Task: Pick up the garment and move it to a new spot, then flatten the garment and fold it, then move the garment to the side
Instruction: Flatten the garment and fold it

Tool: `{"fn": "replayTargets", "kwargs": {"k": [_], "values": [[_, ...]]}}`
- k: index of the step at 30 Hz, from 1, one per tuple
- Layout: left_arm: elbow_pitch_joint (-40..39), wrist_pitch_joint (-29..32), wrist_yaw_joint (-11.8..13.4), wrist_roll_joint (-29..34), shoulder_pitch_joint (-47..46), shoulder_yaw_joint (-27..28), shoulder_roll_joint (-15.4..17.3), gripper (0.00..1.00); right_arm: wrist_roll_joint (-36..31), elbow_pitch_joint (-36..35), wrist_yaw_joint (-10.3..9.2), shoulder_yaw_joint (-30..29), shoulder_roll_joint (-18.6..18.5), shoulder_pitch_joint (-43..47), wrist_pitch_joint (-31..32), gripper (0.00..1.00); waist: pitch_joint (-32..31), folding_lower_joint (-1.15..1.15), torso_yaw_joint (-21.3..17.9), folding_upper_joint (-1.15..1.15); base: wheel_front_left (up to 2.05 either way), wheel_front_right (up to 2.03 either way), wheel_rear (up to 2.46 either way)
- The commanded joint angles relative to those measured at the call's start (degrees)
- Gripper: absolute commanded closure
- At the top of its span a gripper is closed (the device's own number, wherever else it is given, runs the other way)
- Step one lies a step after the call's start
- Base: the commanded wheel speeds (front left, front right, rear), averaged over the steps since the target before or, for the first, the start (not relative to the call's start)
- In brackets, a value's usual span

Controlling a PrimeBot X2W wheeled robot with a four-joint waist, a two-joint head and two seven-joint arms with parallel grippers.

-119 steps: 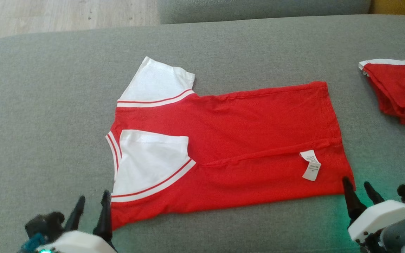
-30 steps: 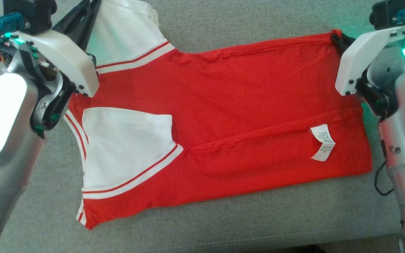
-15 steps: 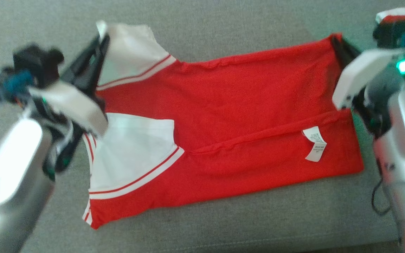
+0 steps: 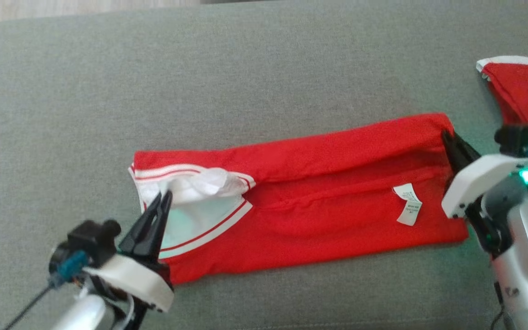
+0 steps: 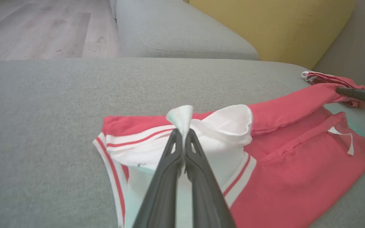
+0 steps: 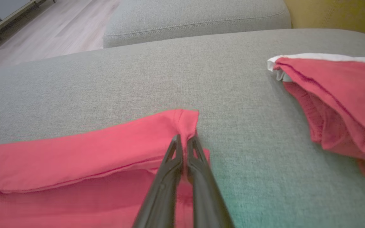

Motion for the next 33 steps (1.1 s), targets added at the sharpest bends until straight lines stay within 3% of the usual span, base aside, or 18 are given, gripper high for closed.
{"fn": "replayTargets", "kwargs": {"k": [1,7,18,20,22,23,24,25,26,33], "values": [[-0.4,-2.2,0.6,-0.1,-1.0,2.2,0.2,1.0,0.0,-2.7,0.21,0.0,0.0,0.7,-0.5,1.0,-0.9,0.02,0.2,0.0,0.0,0.0,0.0],[3.7,-7.6,0.8,-0.4,1.7,2.1,-2.4,1.0,-1.0,-5.1,0.21,-1.9,1.1,3.4,-0.3,1.0,-1.8,0.02,0.0,0.0,0.0,0.0,0.0],[7.1,-11.4,0.5,1.3,4.2,0.4,-3.2,1.0,-2.6,-7.0,0.21,-4.0,3.1,7.3,-0.3,0.99,-2.9,0.02,0.1,0.0,0.0,0.0,0.0],[7.8,-12.0,0.7,1.1,4.8,0.4,-3.8,0.78,-2.7,-7.0,0.21,-4.5,3.6,8.2,-0.7,0.76,-3.5,0.02,0.1,0.0,0.0,0.0,0.0],[8.6,-12.5,0.7,1.0,5.5,0.4,-4.1,0.74,-2.8,-7.2,0.21,-4.9,4.1,9.3,-1.0,0.72,-4.0,0.02,0.2,0.0,0.0,0.0,0.0],[9.1,-12.8,0.8,1.0,5.8,0.5,-4.3,0.67,-2.8,-7.3,0.21,-5.3,4.3,9.9,-1.2,0.65,-4.2,0.02,0.2,0.0,0.0,0.0,0.0],[9.4,-13.0,0.8,0.9,6.1,0.5,-4.5,0.51,-2.9,-7.4,0.21,-5.8,4.6,10.4,-1.5,0.38,-4.4,0.02,0.1,0.0,0.0,0.0,0.0],[9.7,-13.3,0.8,0.8,6.5,0.5,-4.8,0.04,-3.3,-7.5,0.21,-6.3,4.8,10.9,-1.8,0.0,-4.7,0.02,0.1,0.0,0.0,0.0,0.0],[9.7,-13.7,1.0,0.3,7.3,1.0,-5.5,0.0,-3.9,-7.5,0.21,-7.2,5.2,11.9,-2.3,0.0,-5.1,0.02,0.1,0.0,0.0,0.0,0.0],[6.3,-14.9,4.2,1.5,10.0,5.7,-5.9,0.0,-4.8,-8.8,0.21,-10.8,6.2,15.0,-3.1,0.0,-6.5,0.02,0.9,0.0,0.0,0.0,0.0]]}}
